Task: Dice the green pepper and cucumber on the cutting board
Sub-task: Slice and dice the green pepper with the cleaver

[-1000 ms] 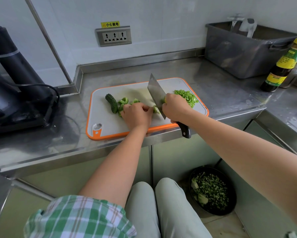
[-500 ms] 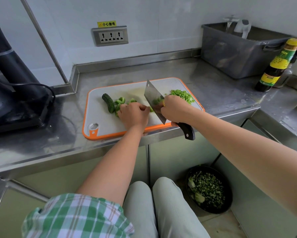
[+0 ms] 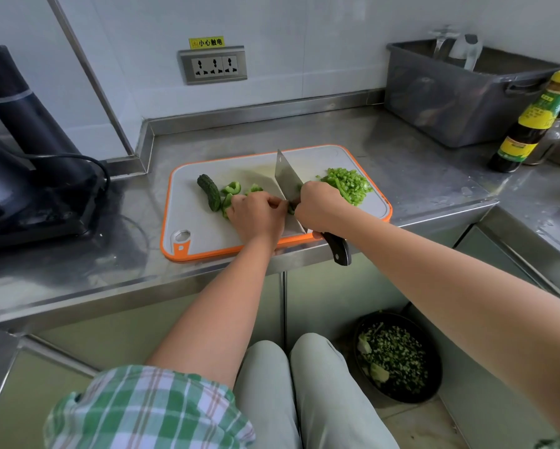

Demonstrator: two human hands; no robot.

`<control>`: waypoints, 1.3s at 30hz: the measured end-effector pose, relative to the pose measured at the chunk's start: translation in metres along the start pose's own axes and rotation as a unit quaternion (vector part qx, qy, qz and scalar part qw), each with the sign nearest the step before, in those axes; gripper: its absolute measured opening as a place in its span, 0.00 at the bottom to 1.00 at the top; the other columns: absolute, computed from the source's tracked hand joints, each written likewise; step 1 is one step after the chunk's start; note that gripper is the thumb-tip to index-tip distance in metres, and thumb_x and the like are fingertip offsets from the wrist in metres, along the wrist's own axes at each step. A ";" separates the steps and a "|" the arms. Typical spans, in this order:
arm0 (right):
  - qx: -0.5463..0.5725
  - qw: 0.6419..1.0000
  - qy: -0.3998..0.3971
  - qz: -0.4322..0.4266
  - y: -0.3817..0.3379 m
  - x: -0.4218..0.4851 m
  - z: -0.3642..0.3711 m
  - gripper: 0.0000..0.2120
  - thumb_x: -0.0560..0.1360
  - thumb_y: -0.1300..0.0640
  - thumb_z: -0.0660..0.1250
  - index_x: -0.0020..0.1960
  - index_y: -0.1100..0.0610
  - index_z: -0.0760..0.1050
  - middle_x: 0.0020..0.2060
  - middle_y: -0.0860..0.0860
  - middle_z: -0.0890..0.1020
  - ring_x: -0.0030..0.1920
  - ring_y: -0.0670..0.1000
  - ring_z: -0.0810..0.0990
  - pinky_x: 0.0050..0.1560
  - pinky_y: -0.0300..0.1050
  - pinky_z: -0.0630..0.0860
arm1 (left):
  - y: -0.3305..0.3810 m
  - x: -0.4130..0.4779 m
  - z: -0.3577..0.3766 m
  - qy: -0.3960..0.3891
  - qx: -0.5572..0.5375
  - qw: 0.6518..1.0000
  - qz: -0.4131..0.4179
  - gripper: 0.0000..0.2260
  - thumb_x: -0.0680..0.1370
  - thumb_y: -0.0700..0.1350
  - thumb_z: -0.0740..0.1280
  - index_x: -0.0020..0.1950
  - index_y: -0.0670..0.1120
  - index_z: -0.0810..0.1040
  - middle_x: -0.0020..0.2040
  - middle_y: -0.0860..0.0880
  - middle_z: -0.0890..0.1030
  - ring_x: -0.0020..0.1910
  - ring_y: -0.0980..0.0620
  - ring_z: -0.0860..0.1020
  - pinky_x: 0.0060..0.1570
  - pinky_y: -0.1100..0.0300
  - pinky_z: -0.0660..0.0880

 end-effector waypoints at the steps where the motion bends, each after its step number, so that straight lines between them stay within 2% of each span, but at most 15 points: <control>1: 0.011 1.000 0.000 0.006 0.000 0.003 0.000 0.11 0.75 0.67 0.56 0.34 0.60 0.62 0.28 0.55 0.72 0.24 0.53 0.73 0.26 0.42 0.71 | 0.000 0.000 0.000 -0.003 -0.001 1.000 0.000 0.06 0.70 0.54 0.69 0.39 0.55 0.85 0.38 0.51 0.83 0.51 0.43 0.74 0.50 0.54 0.67; 6: 0.065 0.998 0.011 0.023 0.003 0.012 0.000 0.09 0.76 0.67 0.55 0.37 0.61 0.63 0.30 0.56 0.74 0.24 0.53 0.75 0.25 0.42 0.71 | 0.000 0.000 -0.001 -0.009 0.007 1.000 0.008 0.06 0.70 0.55 0.70 0.42 0.56 0.85 0.40 0.51 0.83 0.53 0.44 0.73 0.50 0.54 0.66; 9: 0.107 0.993 0.026 0.032 0.015 0.013 -0.003 0.03 0.78 0.66 0.53 0.47 0.64 0.65 0.35 0.57 0.74 0.25 0.54 0.76 0.24 0.42 0.71 | 0.001 -0.001 -0.002 -0.015 0.019 1.000 0.012 0.07 0.73 0.54 0.69 0.45 0.55 0.85 0.44 0.49 0.83 0.56 0.43 0.72 0.50 0.55 0.63; 12: 0.168 0.984 0.057 0.027 0.024 0.012 -0.014 0.06 0.78 0.64 0.51 0.52 0.62 0.65 0.36 0.56 0.72 0.24 0.54 0.76 0.21 0.40 0.70 | 0.003 -0.003 -0.004 -0.019 0.030 0.999 0.023 0.07 0.75 0.52 0.68 0.47 0.53 0.85 0.47 0.49 0.83 0.57 0.43 0.70 0.50 0.55 0.61; 16: 0.224 0.971 0.071 0.035 0.034 0.010 -0.033 0.06 0.78 0.63 0.52 0.53 0.61 0.65 0.35 0.56 0.73 0.23 0.51 0.74 0.17 0.35 0.67 | 0.005 -0.005 -0.008 -0.028 0.017 0.999 0.035 0.07 0.76 0.49 0.66 0.46 0.53 0.85 0.47 0.50 0.83 0.57 0.42 0.71 0.52 0.55 0.63; 18: 0.239 0.968 0.070 0.037 0.039 0.009 -0.037 0.07 0.78 0.62 0.52 0.54 0.61 0.66 0.33 0.56 0.73 0.22 0.51 0.74 0.19 0.37 0.69 | 0.004 -0.002 -0.011 -0.028 0.002 0.998 0.062 0.07 0.75 0.46 0.67 0.48 0.52 0.84 0.46 0.51 0.84 0.55 0.42 0.73 0.52 0.55 0.67; 20: 0.246 0.966 0.068 0.038 0.046 0.008 -0.036 0.06 0.79 0.62 0.53 0.53 0.61 0.66 0.32 0.56 0.73 0.22 0.52 0.74 0.20 0.39 0.70 | 0.004 0.003 -0.016 -0.038 0.030 0.990 0.129 0.10 0.73 0.42 0.68 0.53 0.52 0.83 0.47 0.51 0.84 0.53 0.43 0.74 0.51 0.56 0.69; 23: 0.256 0.963 0.067 0.044 0.053 0.007 -0.034 0.05 0.79 0.62 0.53 0.52 0.61 0.66 0.31 0.56 0.73 0.21 0.52 0.73 0.21 0.40 0.70 | 0.007 0.016 -0.020 -0.148 0.094 0.951 0.256 0.20 0.72 0.38 0.68 0.63 0.51 0.78 0.59 0.49 0.79 0.59 0.44 0.71 0.57 0.55 0.69; 25: 0.266 0.961 0.064 0.047 0.056 0.008 -0.031 0.05 0.79 0.61 0.54 0.51 0.61 0.66 0.31 0.56 0.72 0.21 0.52 0.74 0.21 0.39 0.70 | 0.013 0.022 -0.021 -0.241 0.115 0.921 0.282 0.25 0.73 0.37 0.67 0.69 0.50 0.73 0.68 0.48 0.73 0.66 0.44 0.68 0.65 0.54 0.66; 27: 0.271 0.960 0.058 0.048 0.057 0.009 -0.030 0.04 0.79 0.61 0.54 0.51 0.61 0.66 0.32 0.56 0.72 0.21 0.51 0.74 0.20 0.38 0.70 | 0.022 0.025 -0.019 -0.297 0.152 0.899 0.285 0.27 0.75 0.38 0.67 0.73 0.48 0.68 0.73 0.48 0.68 0.71 0.45 0.64 0.69 0.56 0.62; 30: 0.270 0.961 0.049 0.045 0.057 0.012 -0.028 0.05 0.79 0.60 0.54 0.51 0.61 0.66 0.34 0.56 0.73 0.20 0.50 0.74 0.21 0.38 0.70 | 0.031 0.028 -0.010 -0.309 0.178 0.885 0.298 0.22 0.77 0.41 0.66 0.71 0.46 0.70 0.68 0.44 0.71 0.69 0.45 0.66 0.65 0.58 0.62; 35: 0.263 0.963 0.036 0.049 0.060 0.015 -0.026 0.05 0.80 0.60 0.54 0.52 0.61 0.66 0.35 0.57 0.74 0.19 0.49 0.73 0.20 0.37 0.69 | 0.025 0.032 -0.004 -0.238 0.123 0.919 0.290 0.13 0.75 0.42 0.70 0.59 0.46 0.80 0.56 0.45 0.77 0.59 0.46 0.72 0.54 0.61 0.66; 39: 0.256 0.965 0.026 0.056 0.064 0.014 -0.022 0.07 0.79 0.60 0.55 0.54 0.62 0.67 0.35 0.58 0.74 0.21 0.50 0.73 0.20 0.38 0.69 | 0.021 0.032 -0.004 -0.192 0.110 0.936 0.273 0.08 0.73 0.43 0.72 0.52 0.47 0.83 0.50 0.47 0.81 0.52 0.46 0.77 0.50 0.57 0.72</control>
Point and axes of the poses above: each hand's wrist, its own x-axis towards the middle knuckle, its own z-axis out of the palm, y = z × x, the point moved 2 cm from there along x, towards the middle knuckle
